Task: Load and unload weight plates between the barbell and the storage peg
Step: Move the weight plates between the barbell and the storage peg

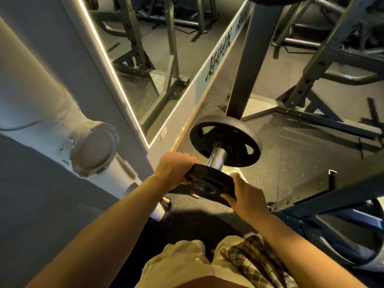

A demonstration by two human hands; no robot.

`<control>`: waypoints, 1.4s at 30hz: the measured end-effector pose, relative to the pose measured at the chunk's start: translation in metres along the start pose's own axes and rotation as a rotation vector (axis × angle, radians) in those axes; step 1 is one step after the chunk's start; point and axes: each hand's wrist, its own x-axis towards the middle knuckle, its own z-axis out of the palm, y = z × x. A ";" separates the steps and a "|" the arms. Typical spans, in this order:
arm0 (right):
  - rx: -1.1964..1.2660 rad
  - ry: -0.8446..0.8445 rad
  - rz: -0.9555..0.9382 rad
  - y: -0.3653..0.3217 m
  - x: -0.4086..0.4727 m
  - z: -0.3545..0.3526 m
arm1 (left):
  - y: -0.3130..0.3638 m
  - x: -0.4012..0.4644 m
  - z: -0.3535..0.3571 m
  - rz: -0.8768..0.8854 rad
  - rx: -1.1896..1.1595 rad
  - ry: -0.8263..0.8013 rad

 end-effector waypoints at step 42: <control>0.041 0.191 0.213 0.000 -0.004 0.030 | -0.003 0.041 -0.013 0.109 0.292 -0.091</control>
